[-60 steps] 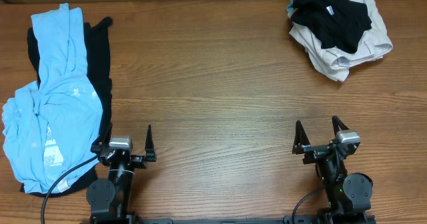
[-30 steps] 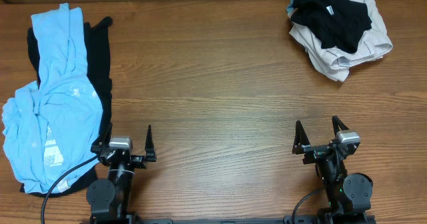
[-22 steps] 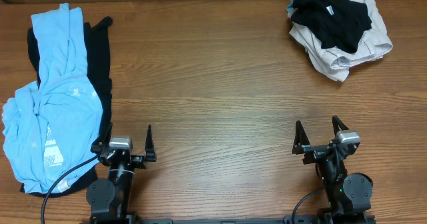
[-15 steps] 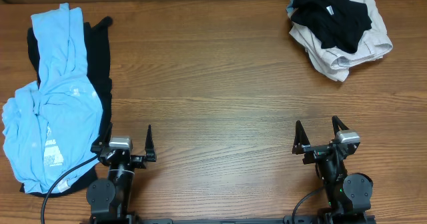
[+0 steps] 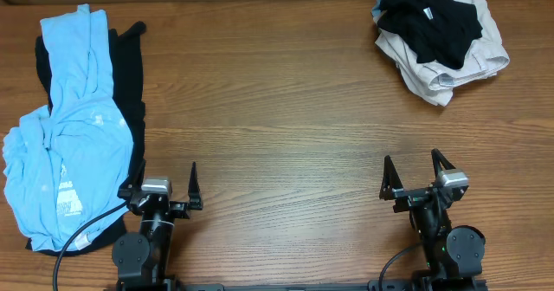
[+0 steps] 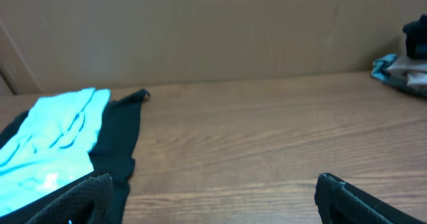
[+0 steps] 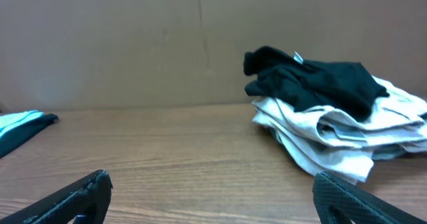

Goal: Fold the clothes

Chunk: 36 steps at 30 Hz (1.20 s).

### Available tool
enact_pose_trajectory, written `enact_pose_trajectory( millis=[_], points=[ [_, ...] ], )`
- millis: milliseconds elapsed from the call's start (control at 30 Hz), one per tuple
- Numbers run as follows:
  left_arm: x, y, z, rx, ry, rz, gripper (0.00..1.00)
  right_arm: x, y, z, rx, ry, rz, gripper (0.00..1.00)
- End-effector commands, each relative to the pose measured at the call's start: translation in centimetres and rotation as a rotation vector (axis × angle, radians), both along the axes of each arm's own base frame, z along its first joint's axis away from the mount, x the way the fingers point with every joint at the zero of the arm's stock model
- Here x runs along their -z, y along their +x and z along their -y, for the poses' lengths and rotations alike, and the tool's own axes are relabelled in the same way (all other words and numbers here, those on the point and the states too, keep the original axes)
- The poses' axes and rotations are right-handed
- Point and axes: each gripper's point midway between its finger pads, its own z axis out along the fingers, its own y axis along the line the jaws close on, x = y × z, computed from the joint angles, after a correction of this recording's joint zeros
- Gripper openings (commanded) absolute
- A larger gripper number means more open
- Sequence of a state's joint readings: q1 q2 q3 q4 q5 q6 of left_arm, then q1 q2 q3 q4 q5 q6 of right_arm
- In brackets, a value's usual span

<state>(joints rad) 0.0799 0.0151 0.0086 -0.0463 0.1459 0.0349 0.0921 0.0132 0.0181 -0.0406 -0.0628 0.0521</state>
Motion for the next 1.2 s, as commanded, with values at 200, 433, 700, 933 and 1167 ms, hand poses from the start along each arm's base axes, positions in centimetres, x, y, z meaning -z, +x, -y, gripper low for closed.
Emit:
enact_pose_trajectory(
  millis=[200, 433, 700, 933, 1167],
  points=[
    [-3.0, -0.4, 0.9, 0.051, -0.045, 0.077, 1.0, -0.6, -0.9, -3.2, -0.192, -0.002, 0.031, 1.0],
    [-6.4, -2.1, 1.5, 0.076, -0.049, 0.028, 1.0, -4.1, -2.0, -3.3, -0.206, -0.003, 0.043, 1.0],
    [-12.5, -3.1, 1.6, 0.074, -0.063, -0.092, 1.0, -11.1, -3.8, -3.3, -0.215, -0.004, 0.02, 1.0],
    [-13.8, -1.7, -1.1, -0.075, -0.04, -0.454, 1.0, -14.0, -2.3, -5.0, -0.312, 0.008, -0.194, 1.0],
    [-10.9, 0.8, -1.0, -0.01, 0.054, -0.766, 1.0, -13.4, 2.2, -7.0, -0.408, 0.053, -0.5, 1.0]
  ],
)
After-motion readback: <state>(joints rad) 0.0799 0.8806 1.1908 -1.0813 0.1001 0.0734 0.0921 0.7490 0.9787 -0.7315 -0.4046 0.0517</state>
